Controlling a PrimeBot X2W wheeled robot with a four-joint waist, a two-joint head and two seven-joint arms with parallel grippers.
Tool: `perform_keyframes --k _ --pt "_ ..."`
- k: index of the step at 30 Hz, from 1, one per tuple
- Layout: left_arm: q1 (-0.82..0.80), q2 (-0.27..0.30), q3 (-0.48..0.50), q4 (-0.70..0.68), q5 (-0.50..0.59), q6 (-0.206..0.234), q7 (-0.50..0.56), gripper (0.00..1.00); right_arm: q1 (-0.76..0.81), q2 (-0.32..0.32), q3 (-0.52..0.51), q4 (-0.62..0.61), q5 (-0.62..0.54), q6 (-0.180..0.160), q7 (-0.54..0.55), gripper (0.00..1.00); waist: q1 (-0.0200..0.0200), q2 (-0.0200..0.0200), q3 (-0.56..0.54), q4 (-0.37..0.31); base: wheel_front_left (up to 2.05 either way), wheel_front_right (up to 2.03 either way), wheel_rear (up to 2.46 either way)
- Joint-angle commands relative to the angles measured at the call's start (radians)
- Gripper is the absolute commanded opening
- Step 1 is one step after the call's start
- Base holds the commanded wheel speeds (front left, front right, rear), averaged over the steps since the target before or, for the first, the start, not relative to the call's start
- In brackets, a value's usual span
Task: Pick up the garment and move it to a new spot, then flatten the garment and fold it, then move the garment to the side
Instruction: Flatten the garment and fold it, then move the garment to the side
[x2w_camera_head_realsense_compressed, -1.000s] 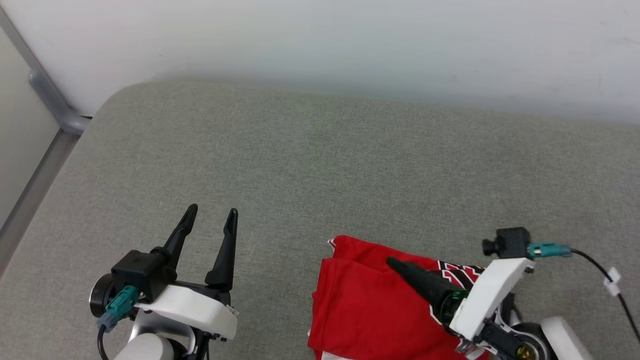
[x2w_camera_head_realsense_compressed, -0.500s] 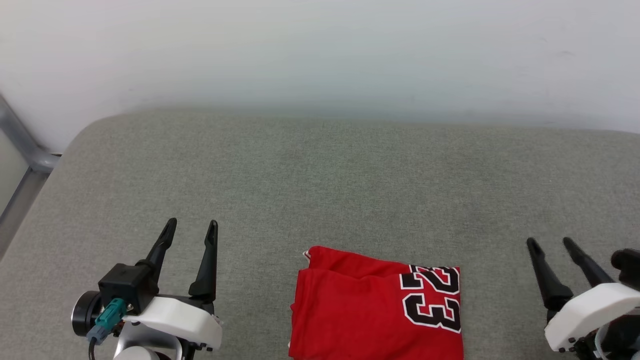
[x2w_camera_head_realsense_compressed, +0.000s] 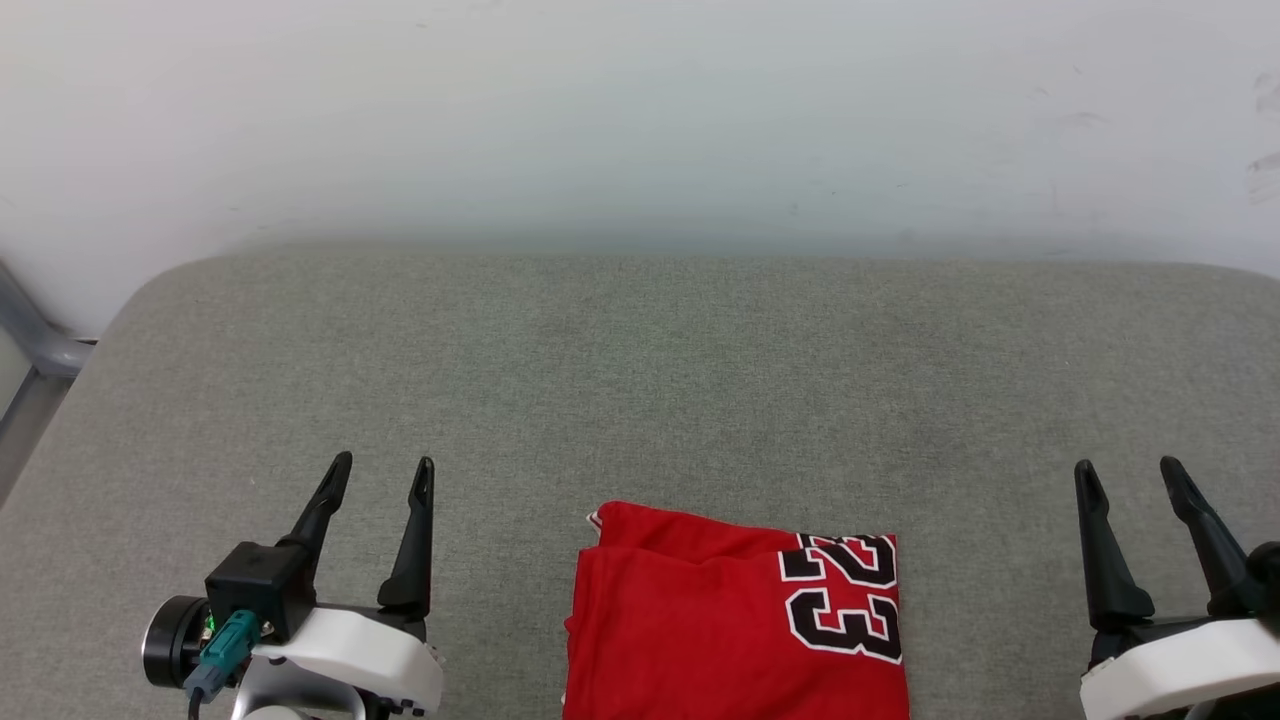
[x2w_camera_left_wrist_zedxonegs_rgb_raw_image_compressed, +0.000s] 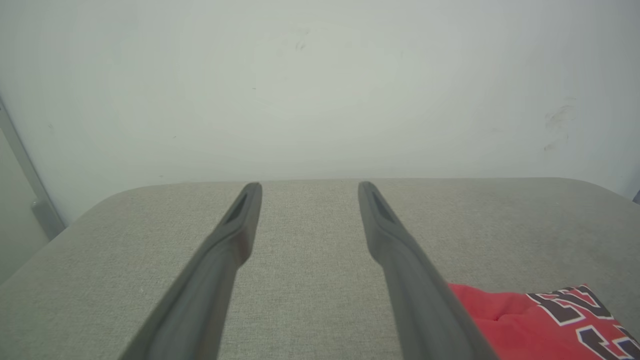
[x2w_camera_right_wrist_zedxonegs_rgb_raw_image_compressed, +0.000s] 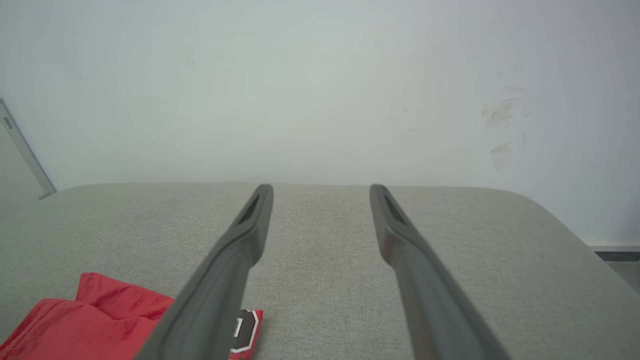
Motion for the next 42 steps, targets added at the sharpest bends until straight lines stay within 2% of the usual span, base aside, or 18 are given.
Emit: perform_keyframes --k 1,10,13,16,24,30,35,41,42 --pt "0.008 -0.003 0.006 0.005 0.007 -0.002 -0.006 1.0 0.012 0.01 0.001 -0.008 -0.002 0.0 0.004 1.0 0.0 0.0 0.001 0.0 0.0 0.0 0.0" --pt "0.002 -0.018 0.02 0.017 0.014 -0.016 -0.007 1.0 0.008 0.021 -0.013 0.009 0.019 0.0 0.045 1.0 0.0 0.0 0.001 0.003 0.0 0.0 0.0" --pt "-0.001 -0.027 0.028 0.014 0.018 -0.023 -0.007 1.0 0.017 0.022 -0.03 0.031 0.053 0.0 0.089 1.0 0.0 0.0 0.001 0.007 0.0 0.0 0.0" --pt "-0.007 -0.036 0.033 0.009 0.028 -0.033 -0.007 1.0 0.025 0.003 -0.043 0.063 0.099 0.0 0.164 1.0 0.0 0.0 0.008 0.019 0.0 0.0 0.0" --pt "-0.054 -0.068 0.048 0.009 0.056 -0.075 -0.006 1.0 0.005 -0.055 -0.035 0.192 0.289 0.0 0.488 1.0 0.0 0.0 0.071 0.066 0.0 0.0 0.0" --pt "-0.083 -0.098 0.067 0.019 0.079 -0.106 -0.006 1.0 -0.041 -0.021 0.004 0.265 0.446 0.0 0.672 1.0 0.0 0.0 0.115 0.097 0.0 0.0 0.0" --pt "-0.098 -0.122 0.083 0.03 0.098 -0.133 -0.006 1.0 -0.085 0.011 0.033 0.339 0.525 0.0 0.718 1.0 0.0 0.0 0.147 0.125 0.0 0.0 0.0" --pt "-0.104 -0.144 0.105 0.049 0.117 -0.158 -0.006 1.0 -0.121 0.027 0.061 0.451 0.563 -0.001 0.734 1.0 0.0 0.0 0.166 0.15 0.0 0.0 0.0" --pt "-0.103 -0.147 0.11 0.052 0.12 -0.161 -0.006 1.0 -0.127 0.027 0.072 0.459 0.561 -0.001 0.735 0.97 0.0 0.0 0.166 0.152 0.0 0.0 0.0"
